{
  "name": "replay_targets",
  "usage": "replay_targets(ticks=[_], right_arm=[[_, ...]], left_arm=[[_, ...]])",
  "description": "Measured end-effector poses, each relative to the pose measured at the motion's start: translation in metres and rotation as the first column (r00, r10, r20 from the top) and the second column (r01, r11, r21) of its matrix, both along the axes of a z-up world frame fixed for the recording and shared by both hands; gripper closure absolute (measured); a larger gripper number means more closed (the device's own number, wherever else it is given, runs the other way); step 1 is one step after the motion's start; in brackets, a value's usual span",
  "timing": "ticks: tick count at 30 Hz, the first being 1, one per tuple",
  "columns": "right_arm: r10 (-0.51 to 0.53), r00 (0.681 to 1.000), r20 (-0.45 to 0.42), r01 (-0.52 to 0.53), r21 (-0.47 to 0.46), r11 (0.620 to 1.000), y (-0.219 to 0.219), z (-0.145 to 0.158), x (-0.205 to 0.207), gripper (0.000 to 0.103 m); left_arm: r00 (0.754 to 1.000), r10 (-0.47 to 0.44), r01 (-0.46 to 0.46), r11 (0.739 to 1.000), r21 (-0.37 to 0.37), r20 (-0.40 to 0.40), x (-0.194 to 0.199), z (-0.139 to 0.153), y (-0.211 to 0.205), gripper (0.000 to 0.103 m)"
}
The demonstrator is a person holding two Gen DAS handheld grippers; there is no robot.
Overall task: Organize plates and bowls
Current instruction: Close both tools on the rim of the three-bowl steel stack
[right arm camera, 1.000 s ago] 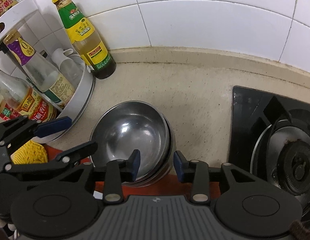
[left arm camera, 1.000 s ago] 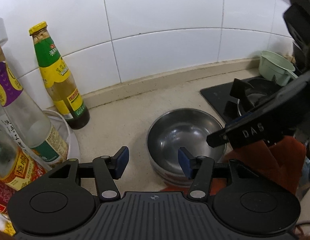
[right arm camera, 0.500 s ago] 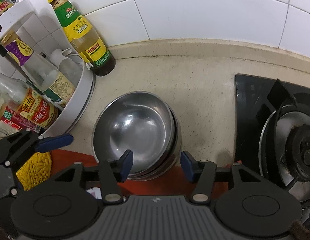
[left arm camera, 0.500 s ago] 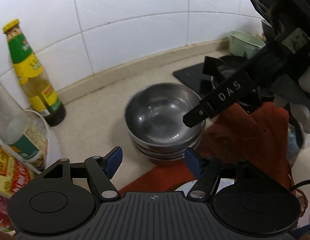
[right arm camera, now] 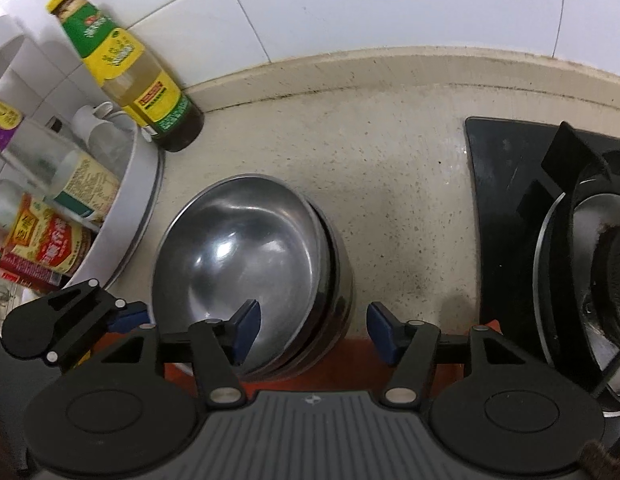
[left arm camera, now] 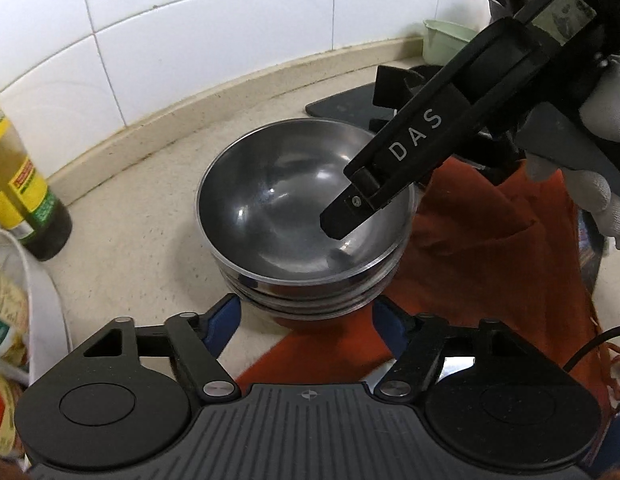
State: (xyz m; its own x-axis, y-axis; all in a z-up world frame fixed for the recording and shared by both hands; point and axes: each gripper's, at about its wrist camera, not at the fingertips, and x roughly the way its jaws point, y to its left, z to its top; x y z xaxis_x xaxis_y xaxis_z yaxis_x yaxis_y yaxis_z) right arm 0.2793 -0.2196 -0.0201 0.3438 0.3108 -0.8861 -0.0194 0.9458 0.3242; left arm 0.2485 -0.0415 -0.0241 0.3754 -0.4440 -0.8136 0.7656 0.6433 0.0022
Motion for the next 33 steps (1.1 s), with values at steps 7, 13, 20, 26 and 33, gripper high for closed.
replay_targets(ticks=[7,13,20,26,33], right_arm=[[-0.038,0.999,-0.012,0.038,0.017,0.999,-0.005,-0.014,0.023,0.043],[-0.087,0.996,-0.009,0.088,0.039,0.995,-0.022,-0.017,0.045,0.043],[-0.054,0.998,-0.015,0.055,0.087,0.995,-0.032,-0.026,0.056,0.037],[-0.036,0.999,-0.037,0.042,0.179,0.983,-0.032,-0.039,0.065,0.033],[-0.015,1.000,-0.017,0.019,0.225,0.974,-0.034,-0.047,0.069,0.030]], left_arm=[[0.999,-0.034,0.033,0.999,-0.036,-0.020,0.028,-0.009,-0.010,0.016],[0.998,-0.054,0.056,0.994,-0.092,0.024,0.042,-0.019,-0.011,0.012],[0.983,-0.124,0.134,0.988,-0.071,0.132,0.034,-0.040,0.000,0.011],[0.982,-0.155,0.166,0.981,-0.098,0.110,0.052,-0.052,-0.012,0.007],[0.980,-0.160,0.172,0.980,-0.097,0.121,0.068,-0.059,-0.028,0.000]])
